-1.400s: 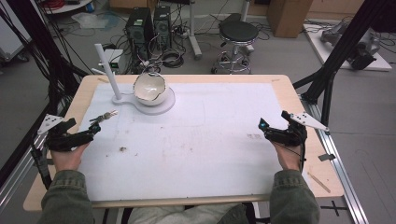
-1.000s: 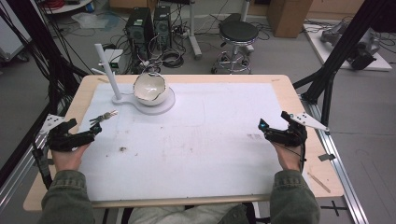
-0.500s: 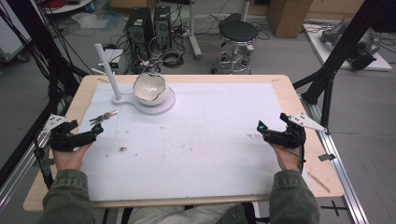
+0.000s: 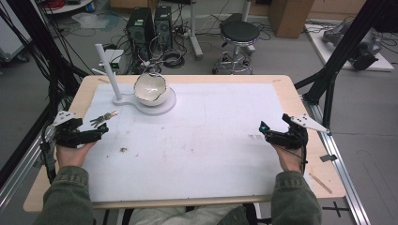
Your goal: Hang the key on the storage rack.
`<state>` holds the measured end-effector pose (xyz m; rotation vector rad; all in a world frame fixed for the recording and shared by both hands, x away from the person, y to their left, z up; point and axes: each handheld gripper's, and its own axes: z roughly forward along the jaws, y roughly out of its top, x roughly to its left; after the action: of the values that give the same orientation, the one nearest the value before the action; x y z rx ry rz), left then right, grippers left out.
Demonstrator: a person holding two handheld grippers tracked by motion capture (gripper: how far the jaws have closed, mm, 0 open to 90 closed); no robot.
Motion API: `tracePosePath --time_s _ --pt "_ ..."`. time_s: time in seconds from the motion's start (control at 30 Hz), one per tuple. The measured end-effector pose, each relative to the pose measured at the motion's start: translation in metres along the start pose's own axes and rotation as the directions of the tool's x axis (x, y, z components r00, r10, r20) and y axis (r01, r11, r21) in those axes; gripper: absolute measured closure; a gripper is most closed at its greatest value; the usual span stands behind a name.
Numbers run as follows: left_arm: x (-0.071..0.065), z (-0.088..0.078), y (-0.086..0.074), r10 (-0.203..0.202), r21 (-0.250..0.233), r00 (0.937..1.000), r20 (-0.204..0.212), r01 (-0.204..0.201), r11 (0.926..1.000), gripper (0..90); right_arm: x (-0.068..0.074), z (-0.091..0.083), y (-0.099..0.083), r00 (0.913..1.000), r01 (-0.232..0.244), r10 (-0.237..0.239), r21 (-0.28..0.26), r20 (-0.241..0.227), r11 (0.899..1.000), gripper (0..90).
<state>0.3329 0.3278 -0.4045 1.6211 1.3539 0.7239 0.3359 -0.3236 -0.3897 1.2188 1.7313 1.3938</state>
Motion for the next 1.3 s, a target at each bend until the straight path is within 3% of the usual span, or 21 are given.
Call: tracePosePath --time_s 0.33,0.47,0.73,1.0,1.3 --pt "-0.001 0.013 0.017 0.029 0.042 0.9996 -0.001 -0.029 0.9987 1.7 0.001 0.001 0.000 1.0000 0.002 -0.002 0.009 -0.004 1.000 0.4" --pt "-0.001 0.020 0.019 0.051 0.085 0.9984 -0.024 -0.049 0.9952 1.7 0.000 0.001 -0.001 1.0000 0.008 -0.008 0.011 0.000 1.000 0.4" --pt "0.005 0.029 0.027 0.050 0.123 0.9985 -0.022 -0.047 0.9912 1.7 0.001 0.000 -0.002 0.9999 0.014 -0.014 0.021 0.000 1.000 0.4" --pt "0.009 0.041 0.044 0.099 0.192 0.9951 -0.006 -0.096 0.9768 1.7 0.001 0.000 -0.003 0.9998 0.019 -0.019 0.034 -0.001 0.999 0.4" --pt "0.011 0.053 0.057 0.137 0.216 0.9904 0.018 -0.138 0.9665 1.7 -0.001 0.000 -0.005 0.9997 0.025 -0.025 0.039 0.005 0.999 0.4"
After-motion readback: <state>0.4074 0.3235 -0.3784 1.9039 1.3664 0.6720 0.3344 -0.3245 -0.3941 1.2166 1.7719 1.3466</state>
